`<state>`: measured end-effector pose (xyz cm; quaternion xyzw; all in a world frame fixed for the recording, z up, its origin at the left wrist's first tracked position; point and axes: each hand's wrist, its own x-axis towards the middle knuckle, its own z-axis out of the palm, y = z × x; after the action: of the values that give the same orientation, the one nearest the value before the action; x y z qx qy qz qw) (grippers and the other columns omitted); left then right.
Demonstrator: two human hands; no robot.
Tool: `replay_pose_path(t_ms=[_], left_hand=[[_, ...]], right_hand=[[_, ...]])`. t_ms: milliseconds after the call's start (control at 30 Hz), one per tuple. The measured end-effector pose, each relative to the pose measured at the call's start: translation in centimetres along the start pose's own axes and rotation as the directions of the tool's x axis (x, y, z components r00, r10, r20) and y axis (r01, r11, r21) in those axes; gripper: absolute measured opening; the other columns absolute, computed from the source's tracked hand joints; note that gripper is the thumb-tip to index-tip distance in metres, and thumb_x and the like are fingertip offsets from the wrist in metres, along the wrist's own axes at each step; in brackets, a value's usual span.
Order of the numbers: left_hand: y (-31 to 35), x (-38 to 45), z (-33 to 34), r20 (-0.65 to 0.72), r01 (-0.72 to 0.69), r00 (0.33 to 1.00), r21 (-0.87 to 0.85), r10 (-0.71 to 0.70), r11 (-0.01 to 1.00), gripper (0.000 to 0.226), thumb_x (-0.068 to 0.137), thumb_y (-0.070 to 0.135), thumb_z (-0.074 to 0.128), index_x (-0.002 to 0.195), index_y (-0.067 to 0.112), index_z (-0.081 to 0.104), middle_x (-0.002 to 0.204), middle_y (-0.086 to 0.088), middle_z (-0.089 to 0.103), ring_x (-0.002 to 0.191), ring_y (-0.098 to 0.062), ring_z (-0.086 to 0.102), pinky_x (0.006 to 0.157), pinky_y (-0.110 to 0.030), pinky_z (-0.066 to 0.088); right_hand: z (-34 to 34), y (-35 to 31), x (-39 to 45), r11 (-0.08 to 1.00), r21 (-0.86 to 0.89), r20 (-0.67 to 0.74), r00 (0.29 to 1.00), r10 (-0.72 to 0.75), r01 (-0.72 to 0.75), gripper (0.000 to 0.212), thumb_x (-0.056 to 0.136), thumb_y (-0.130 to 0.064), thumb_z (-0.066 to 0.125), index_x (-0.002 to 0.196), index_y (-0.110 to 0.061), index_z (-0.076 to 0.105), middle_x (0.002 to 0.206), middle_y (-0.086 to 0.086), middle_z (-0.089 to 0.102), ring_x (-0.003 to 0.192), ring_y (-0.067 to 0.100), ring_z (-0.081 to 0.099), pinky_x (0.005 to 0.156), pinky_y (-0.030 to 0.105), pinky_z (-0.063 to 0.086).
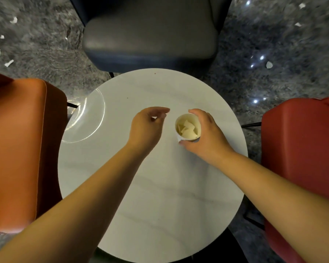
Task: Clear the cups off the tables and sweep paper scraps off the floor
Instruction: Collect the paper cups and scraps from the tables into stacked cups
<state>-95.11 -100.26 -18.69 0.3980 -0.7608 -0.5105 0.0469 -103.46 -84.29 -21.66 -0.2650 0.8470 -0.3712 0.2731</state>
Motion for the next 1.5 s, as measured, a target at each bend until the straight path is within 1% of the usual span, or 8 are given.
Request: replay_pose_path(t_ms=[100,167,267,433,533,733,1033,1500], left_hand=[[-0.7,-0.4,-0.7,-0.069,-0.006,0.997,0.262,0.025,0.965,0.023,0.096,0.022,0.054,0.114,0.028,0.069,0.114,0.006,0.066,0.088,-0.005,0.058,0.072,-0.005,0.038],[-0.7,-1.1,-1.0,0.024,-0.105,0.994,0.421,0.104,0.901,0.029,0.096,0.026,0.056,0.124,0.024,0.064,0.122,0.001,0.063,0.102,-0.015,0.06,0.087,-0.018,0.043],[0.2,-2.2,-0.8,0.206,-0.249,0.967,0.641,0.15,0.726,0.041,0.098,0.033,0.053,0.136,0.021,0.054,0.134,-0.005,0.057,0.122,-0.027,0.049,0.102,-0.039,0.043],[3.6,-5.1,0.6,0.321,-0.327,0.94,0.766,0.11,0.553,0.048,0.1,0.041,0.045,0.144,0.023,0.044,0.142,-0.002,0.051,0.132,-0.026,0.041,0.105,-0.039,0.039],[5.4,-7.6,2.3,0.349,-0.359,0.93,0.805,0.113,0.473,0.049,0.101,0.043,0.041,0.146,0.024,0.041,0.144,0.0,0.049,0.133,-0.026,0.04,0.105,-0.038,0.039],[9.2,-13.3,9.0,0.398,-0.415,0.909,0.844,0.123,0.339,0.049,0.101,0.047,0.037,0.143,0.025,0.043,0.141,0.0,0.051,0.129,-0.026,0.044,0.103,-0.039,0.039],[15.4,-18.0,18.5,0.464,-0.49,0.871,0.829,0.159,0.27,0.044,0.1,0.044,0.036,0.137,0.022,0.047,0.136,-0.004,0.053,0.124,-0.028,0.045,0.097,-0.041,0.039],[20.7,-13.1,20.7,0.489,-0.531,0.845,0.812,0.215,0.243,0.049,0.101,0.05,0.035,0.141,0.024,0.044,0.144,-0.003,0.048,0.131,-0.028,0.04,0.104,-0.04,0.036]], right_hand=[[-1.5,0.4,-1.6,1.0,0.01,-0.029,0.999,0.018,-0.017,0.086,0.067,-0.028,0.085,0.136,-0.031,0.034,0.135,-0.003,0.038,0.11,0.009,0.043,0.084,0.02,0.038],[-2.9,0.8,-3.0,0.999,-0.001,-0.065,0.997,0.045,-0.045,0.086,0.066,-0.028,0.085,0.135,-0.029,0.033,0.133,-0.002,0.039,0.108,0.01,0.044,0.082,0.02,0.039],[-5.7,1.5,-5.6,0.995,-0.032,-0.149,0.985,0.088,-0.093,0.085,0.064,-0.025,0.086,0.133,-0.022,0.035,0.129,0.002,0.041,0.108,0.017,0.049,0.081,0.028,0.045],[-11.3,3.2,-9.6,0.983,-0.081,-0.269,0.954,0.136,-0.163,0.083,0.062,-0.021,0.087,0.13,-0.017,0.039,0.127,0.009,0.047,0.108,0.026,0.053,0.079,0.03,0.043],[-14.6,4.3,-11.8,0.976,-0.092,-0.293,0.942,0.161,-0.195,0.086,0.064,-0.026,0.086,0.133,-0.022,0.035,0.131,0.008,0.047,0.111,0.028,0.052,0.084,0.034,0.046],[-21.3,7.1,-15.0,0.982,-0.093,-0.299,0.946,0.128,-0.162,0.088,0.066,-0.031,0.085,0.137,-0.024,0.034,0.131,0.008,0.047,0.112,0.027,0.051,0.082,0.027,0.039],[-29.9,11.2,-18.5,0.987,-0.128,-0.323,0.945,0.052,-0.098,0.089,0.061,-0.021,0.087,0.136,-0.015,0.039,0.132,0.011,0.046,0.116,0.028,0.049,0.09,0.032,0.041],[-34.4,12.5,-17.3,0.99,-0.011,-0.444,0.888,0.119,-0.138,0.086,0.059,-0.017,0.089,0.132,-0.017,0.042,0.127,0.006,0.044,0.113,0.021,0.048,0.086,0.021,0.035]])
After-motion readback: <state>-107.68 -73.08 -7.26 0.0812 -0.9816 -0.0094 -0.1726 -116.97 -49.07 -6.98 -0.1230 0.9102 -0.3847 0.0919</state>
